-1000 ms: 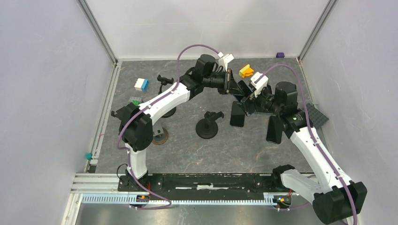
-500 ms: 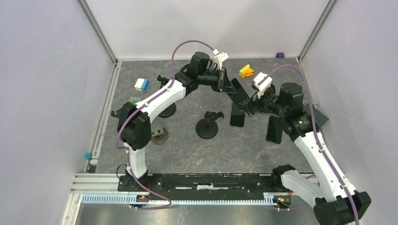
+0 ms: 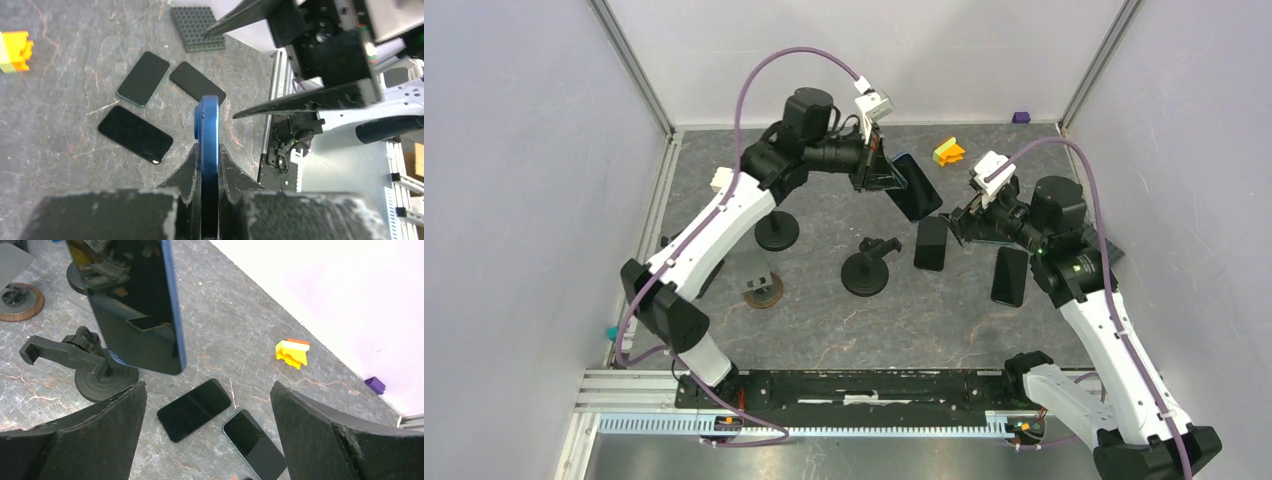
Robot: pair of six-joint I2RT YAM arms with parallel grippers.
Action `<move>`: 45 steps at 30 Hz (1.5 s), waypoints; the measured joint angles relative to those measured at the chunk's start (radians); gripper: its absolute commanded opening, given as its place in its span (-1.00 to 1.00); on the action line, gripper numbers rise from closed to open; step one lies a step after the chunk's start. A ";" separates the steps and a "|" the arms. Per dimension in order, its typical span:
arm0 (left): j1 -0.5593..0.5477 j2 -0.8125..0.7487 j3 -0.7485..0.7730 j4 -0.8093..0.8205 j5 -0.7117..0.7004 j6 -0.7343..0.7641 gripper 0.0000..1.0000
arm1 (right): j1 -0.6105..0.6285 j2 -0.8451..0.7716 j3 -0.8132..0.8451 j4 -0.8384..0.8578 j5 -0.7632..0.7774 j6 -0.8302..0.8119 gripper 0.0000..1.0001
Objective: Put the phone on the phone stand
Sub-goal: Install the phone on the phone stand.
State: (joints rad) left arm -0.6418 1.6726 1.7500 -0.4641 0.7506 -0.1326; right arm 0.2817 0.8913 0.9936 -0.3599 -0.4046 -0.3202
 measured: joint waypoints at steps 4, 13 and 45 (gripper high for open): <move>0.000 -0.063 0.049 -0.090 0.013 0.084 -0.96 | 0.000 -0.019 0.028 -0.013 0.000 -0.002 0.96; -0.009 -0.171 -0.032 -0.249 0.057 0.226 -0.96 | 0.000 -0.074 0.021 -0.035 -0.066 -0.055 0.83; -0.171 -0.110 -0.142 -0.315 -0.158 0.393 -0.96 | 0.000 -0.090 -0.227 0.071 -0.196 -0.093 0.68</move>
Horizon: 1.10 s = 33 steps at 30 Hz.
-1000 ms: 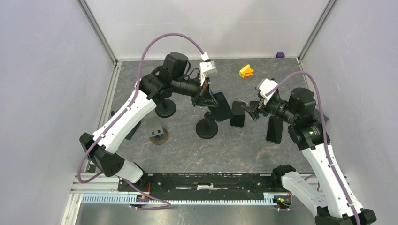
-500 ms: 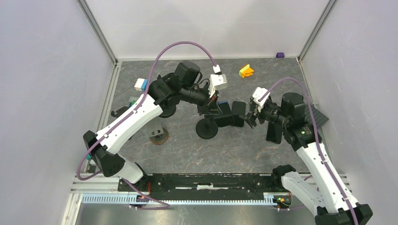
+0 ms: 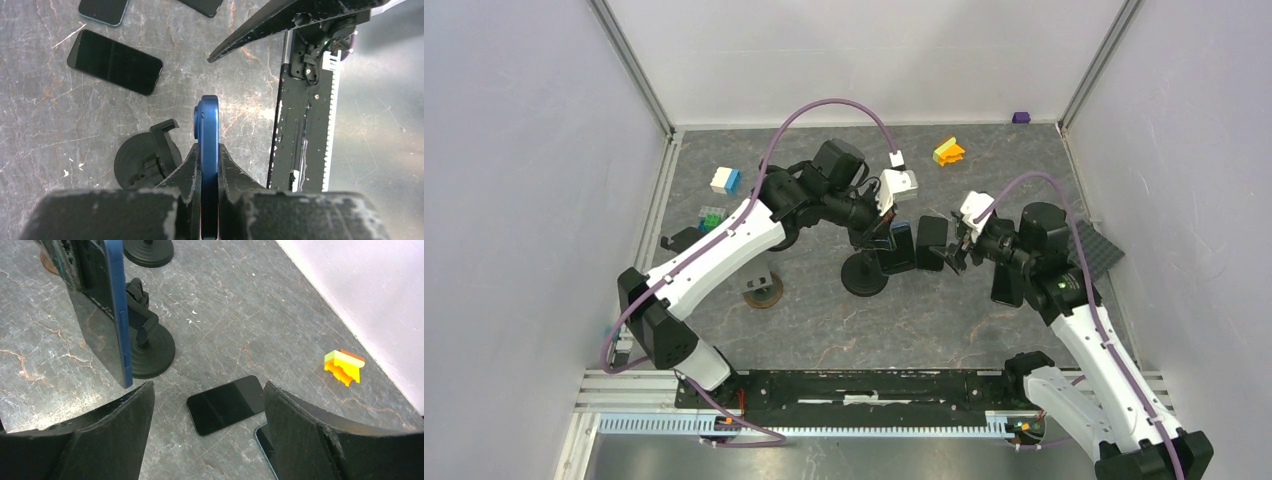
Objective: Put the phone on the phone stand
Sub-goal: Install the phone on the phone stand.
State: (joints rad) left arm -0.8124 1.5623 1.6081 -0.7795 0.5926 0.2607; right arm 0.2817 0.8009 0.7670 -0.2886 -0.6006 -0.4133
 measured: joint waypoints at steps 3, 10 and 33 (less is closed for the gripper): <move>-0.002 0.004 -0.001 -0.008 -0.024 0.011 -0.96 | 0.000 0.010 -0.011 0.019 -0.016 -0.001 0.69; -0.005 0.037 -0.001 -0.044 -0.058 0.043 -0.96 | 0.000 0.056 -0.041 0.044 -0.040 0.000 0.69; -0.008 0.070 0.069 -0.174 -0.043 0.188 -0.96 | 0.013 0.162 -0.062 0.158 -0.166 -0.030 0.52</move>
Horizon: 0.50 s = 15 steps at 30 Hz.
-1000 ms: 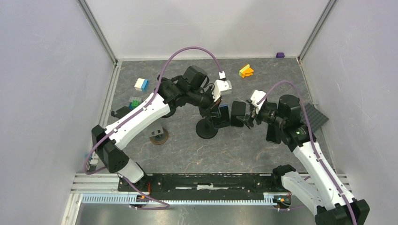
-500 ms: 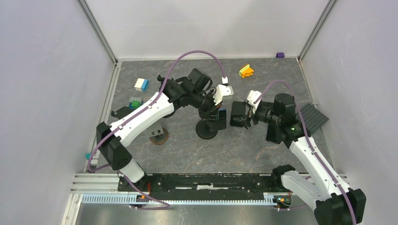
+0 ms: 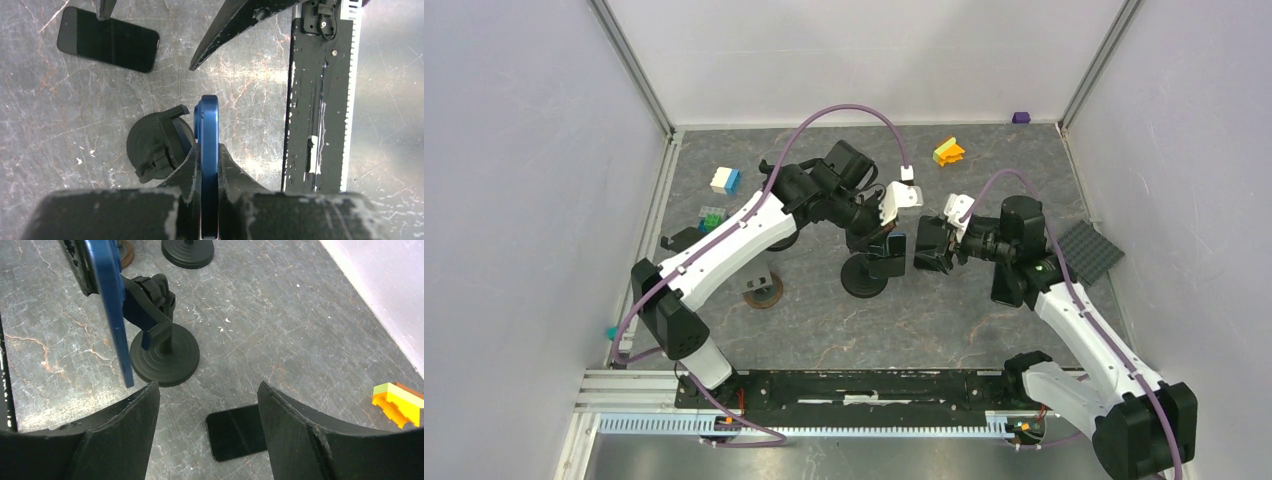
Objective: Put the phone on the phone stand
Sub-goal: Install the phone on the phone stand.
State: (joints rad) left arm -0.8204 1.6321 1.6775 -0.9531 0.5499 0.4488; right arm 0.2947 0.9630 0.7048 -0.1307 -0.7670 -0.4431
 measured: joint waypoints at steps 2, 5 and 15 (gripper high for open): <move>0.000 0.011 0.025 -0.023 0.015 0.023 -0.96 | 0.000 0.005 -0.004 0.016 0.000 0.000 0.51; 0.000 0.035 0.069 -0.067 0.051 0.066 -0.96 | 0.000 0.014 -0.014 0.048 -0.004 0.006 0.50; 0.000 0.065 0.112 -0.219 0.191 0.250 -0.96 | 0.006 0.059 -0.053 0.151 -0.054 0.050 0.49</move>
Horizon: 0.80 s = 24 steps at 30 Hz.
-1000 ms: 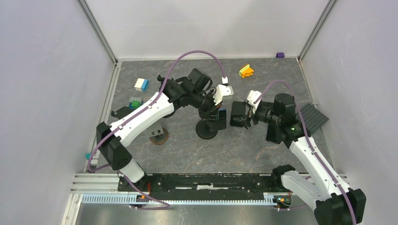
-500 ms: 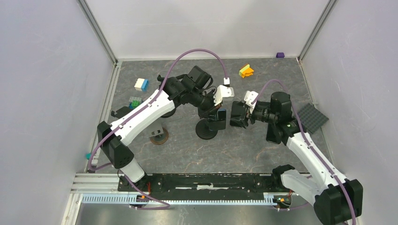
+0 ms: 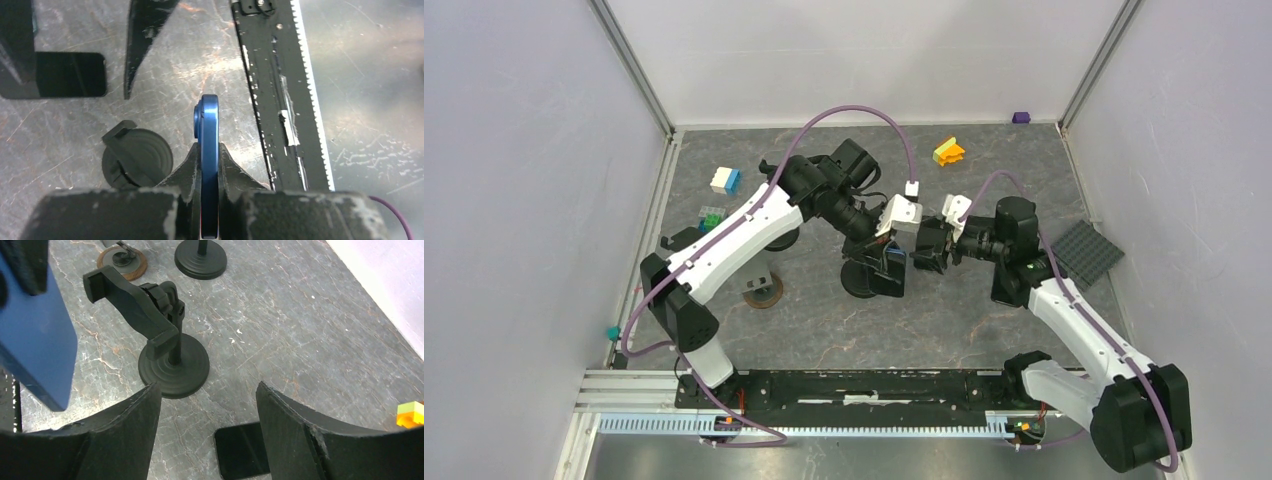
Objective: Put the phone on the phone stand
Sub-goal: Install the phone on the phone stand.
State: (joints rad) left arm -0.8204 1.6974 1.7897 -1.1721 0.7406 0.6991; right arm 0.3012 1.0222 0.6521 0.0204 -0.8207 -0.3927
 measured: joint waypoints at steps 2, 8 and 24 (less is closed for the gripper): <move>0.000 0.000 0.010 -0.034 0.034 0.040 -0.96 | 0.003 0.006 0.000 0.008 -0.020 0.003 0.49; 0.000 -0.032 -0.010 -0.095 0.082 0.120 -0.96 | 0.028 0.024 0.000 0.022 -0.072 0.011 0.47; 0.000 -0.171 -0.132 -0.073 0.009 0.141 -0.96 | 0.095 0.087 0.000 0.131 -0.063 0.123 0.21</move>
State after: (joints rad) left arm -0.8204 1.5265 1.6573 -1.2453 0.7498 0.8402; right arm 0.3962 1.1095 0.6521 0.1516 -0.8841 -0.2695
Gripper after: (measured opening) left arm 0.117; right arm 0.619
